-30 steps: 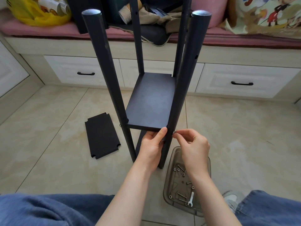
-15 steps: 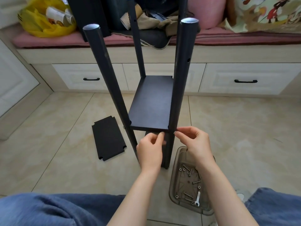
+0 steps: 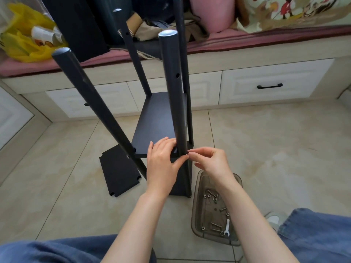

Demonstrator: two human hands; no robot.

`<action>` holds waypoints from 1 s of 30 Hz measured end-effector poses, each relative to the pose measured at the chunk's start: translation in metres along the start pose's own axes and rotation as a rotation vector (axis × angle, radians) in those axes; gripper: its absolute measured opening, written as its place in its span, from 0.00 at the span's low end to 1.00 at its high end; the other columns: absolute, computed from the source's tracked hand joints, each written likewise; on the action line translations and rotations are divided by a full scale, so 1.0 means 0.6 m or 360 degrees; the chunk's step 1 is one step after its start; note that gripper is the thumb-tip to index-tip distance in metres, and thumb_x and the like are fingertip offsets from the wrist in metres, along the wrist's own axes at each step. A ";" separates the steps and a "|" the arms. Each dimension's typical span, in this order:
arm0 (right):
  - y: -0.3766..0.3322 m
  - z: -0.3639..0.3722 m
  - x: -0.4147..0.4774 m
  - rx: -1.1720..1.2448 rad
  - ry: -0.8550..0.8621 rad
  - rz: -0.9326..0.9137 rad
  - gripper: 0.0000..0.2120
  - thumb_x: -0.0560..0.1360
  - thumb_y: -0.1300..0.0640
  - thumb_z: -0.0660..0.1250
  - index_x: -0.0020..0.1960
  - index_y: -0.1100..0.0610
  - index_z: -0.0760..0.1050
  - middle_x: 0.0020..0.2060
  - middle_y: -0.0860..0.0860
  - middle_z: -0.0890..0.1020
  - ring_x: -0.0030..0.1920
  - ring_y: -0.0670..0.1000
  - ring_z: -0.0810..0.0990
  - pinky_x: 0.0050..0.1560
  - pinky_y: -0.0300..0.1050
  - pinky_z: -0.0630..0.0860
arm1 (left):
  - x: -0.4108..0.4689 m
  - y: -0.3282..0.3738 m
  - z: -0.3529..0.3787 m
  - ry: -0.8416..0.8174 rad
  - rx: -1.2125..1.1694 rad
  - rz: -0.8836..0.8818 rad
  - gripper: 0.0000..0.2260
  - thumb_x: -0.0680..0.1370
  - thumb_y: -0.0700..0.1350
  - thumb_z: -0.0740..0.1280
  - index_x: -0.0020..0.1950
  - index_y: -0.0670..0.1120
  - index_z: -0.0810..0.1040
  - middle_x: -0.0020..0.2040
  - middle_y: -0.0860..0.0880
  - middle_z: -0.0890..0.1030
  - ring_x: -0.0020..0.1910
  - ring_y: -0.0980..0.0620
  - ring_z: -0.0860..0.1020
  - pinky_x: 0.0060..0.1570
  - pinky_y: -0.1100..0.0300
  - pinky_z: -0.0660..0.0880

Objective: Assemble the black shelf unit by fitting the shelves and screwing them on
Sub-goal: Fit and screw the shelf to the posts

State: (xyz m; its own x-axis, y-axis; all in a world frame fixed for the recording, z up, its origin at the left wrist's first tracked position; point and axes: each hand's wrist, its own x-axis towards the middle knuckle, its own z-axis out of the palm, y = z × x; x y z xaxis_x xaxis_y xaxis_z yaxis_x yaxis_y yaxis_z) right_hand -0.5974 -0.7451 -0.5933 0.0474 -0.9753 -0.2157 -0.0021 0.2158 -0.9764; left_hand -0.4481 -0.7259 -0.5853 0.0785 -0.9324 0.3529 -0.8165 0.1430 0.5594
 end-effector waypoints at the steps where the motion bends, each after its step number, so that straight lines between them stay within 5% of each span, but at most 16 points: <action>1: 0.003 -0.004 0.002 0.0020 -0.0030 0.0033 0.04 0.75 0.57 0.73 0.49 0.53 0.85 0.44 0.48 0.87 0.50 0.47 0.85 0.52 0.43 0.79 | -0.001 -0.001 0.002 0.0011 0.0012 0.0010 0.15 0.76 0.50 0.74 0.61 0.49 0.81 0.60 0.53 0.82 0.69 0.51 0.74 0.78 0.52 0.51; 14: 0.265 -0.042 0.021 -0.0566 0.0031 0.0871 0.04 0.77 0.63 0.69 0.44 0.56 0.81 0.46 0.56 0.84 0.51 0.57 0.83 0.59 0.53 0.79 | -0.020 -0.013 0.018 0.0064 0.0057 0.0105 0.15 0.80 0.51 0.69 0.66 0.48 0.79 0.67 0.53 0.79 0.74 0.53 0.69 0.78 0.58 0.48; 19: 0.337 -0.044 0.050 -0.0877 0.0166 0.0833 0.09 0.79 0.62 0.66 0.57 0.60 0.81 0.53 0.58 0.83 0.59 0.61 0.79 0.57 0.47 0.74 | -0.021 -0.019 0.026 0.0096 0.0003 0.0084 0.17 0.79 0.54 0.67 0.64 0.47 0.80 0.66 0.52 0.80 0.74 0.54 0.69 0.78 0.60 0.47; 25: 0.374 -0.023 0.087 -0.1230 0.0023 0.0606 0.11 0.80 0.59 0.63 0.60 0.57 0.78 0.55 0.57 0.83 0.57 0.59 0.80 0.50 0.45 0.73 | -0.022 -0.021 0.040 0.0228 0.0048 0.0093 0.15 0.78 0.52 0.68 0.58 0.44 0.82 0.60 0.49 0.82 0.68 0.48 0.74 0.72 0.40 0.63; 30: 0.391 -0.021 0.088 -0.1515 -0.0043 0.0460 0.10 0.81 0.60 0.59 0.59 0.56 0.75 0.53 0.57 0.83 0.54 0.60 0.81 0.46 0.47 0.73 | -0.021 -0.020 0.048 0.0323 0.0094 0.0149 0.13 0.77 0.50 0.69 0.56 0.42 0.82 0.56 0.48 0.83 0.64 0.47 0.75 0.67 0.38 0.66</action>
State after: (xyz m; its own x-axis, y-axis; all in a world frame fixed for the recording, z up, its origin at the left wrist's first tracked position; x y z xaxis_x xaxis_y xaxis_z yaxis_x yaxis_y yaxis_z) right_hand -0.6077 -0.7466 -0.8338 -0.0587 -0.8874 -0.4573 -0.8172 0.3058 -0.4885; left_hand -0.4559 -0.7254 -0.6182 0.1098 -0.8291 0.5482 -0.8573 0.2002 0.4743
